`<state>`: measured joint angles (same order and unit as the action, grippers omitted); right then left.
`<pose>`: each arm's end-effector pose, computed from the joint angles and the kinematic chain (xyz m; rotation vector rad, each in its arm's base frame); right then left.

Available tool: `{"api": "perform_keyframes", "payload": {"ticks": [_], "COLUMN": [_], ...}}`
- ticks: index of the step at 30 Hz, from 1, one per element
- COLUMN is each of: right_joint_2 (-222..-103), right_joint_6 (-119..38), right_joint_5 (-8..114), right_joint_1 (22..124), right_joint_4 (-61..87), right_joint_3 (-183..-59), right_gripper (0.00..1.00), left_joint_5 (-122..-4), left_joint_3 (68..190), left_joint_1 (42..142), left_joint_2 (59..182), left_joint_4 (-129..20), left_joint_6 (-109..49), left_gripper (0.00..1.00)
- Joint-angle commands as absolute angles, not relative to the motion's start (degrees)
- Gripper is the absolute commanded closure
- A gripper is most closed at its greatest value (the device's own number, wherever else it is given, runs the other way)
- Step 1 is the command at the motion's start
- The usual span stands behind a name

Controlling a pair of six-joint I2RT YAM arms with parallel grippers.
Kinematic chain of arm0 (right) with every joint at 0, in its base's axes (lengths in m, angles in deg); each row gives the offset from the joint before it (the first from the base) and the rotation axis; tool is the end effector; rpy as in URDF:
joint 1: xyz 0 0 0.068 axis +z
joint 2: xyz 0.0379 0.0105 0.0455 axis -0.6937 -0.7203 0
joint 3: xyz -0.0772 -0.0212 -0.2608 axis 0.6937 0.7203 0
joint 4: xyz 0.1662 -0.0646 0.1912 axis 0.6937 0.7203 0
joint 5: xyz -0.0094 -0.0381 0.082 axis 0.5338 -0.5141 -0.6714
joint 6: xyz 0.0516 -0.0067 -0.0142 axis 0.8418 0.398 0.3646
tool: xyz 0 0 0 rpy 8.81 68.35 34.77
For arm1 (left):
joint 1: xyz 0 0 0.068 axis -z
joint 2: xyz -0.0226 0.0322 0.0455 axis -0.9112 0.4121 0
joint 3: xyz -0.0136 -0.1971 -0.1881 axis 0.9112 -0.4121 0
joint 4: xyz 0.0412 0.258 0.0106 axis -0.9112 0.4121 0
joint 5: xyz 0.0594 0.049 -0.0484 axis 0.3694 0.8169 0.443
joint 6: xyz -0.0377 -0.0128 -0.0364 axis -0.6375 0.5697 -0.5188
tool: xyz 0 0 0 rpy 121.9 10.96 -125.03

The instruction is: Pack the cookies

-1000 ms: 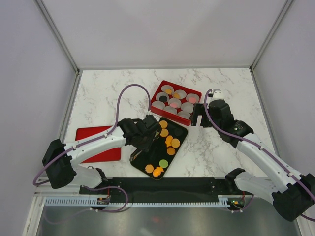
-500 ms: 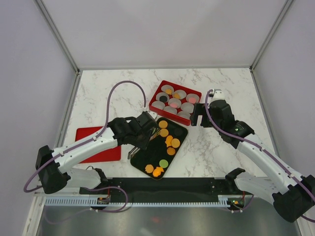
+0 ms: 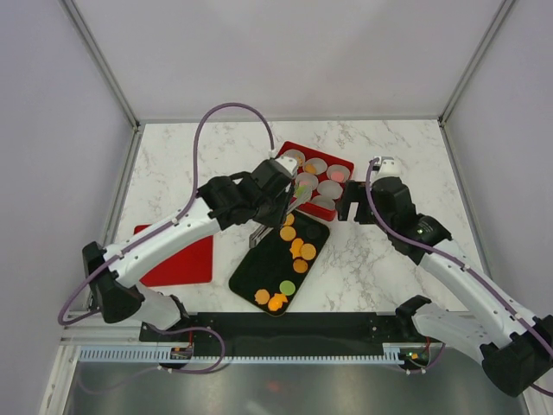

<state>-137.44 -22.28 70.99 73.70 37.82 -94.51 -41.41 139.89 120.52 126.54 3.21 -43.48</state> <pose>0.1907 0.1014 0.3019 0.0185 2.1568 0.3644 0.1715 -0.2296 0.3554 0.5479 2.4354 -0.3059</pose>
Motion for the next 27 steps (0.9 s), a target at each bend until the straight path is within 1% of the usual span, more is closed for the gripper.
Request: {"api": "perform_keyframes", "payload": {"ticks": [1,5,10,16,27], "right_joint_2": [-133.6,-129.8,-126.2,-122.7,-121.0], "right_joint_6": [-20.7,-20.1,-20.0,-20.8,-20.6], "right_joint_5": [73.9,76.9,77.7,79.3,78.5], "right_joint_1": [73.6,73.6,73.6,73.6,73.6], "right_joint_4": [38.8,41.0,44.2,48.9,50.4], "right_joint_3": [-97.1,-97.3,-98.9,-100.1,-99.6], "right_gripper": [0.02,0.02,0.02,0.02,0.02], "left_joint_5": [-43.0,-45.1,-45.7,-46.5,-47.5], "left_joint_3": [147.0,154.8,159.7,161.0,163.4], "left_joint_1": [119.4,118.8,117.3,116.2,115.2], "left_joint_2": [133.1,141.9,151.1,155.6,160.9], "left_joint_4": [-2.0,-4.8,-6.1,-8.3,-8.6], "left_joint_6": [-38.8,-37.4,-37.3,-36.6,-35.8], "left_gripper": [0.62,0.62,0.62,0.62,0.61]}}
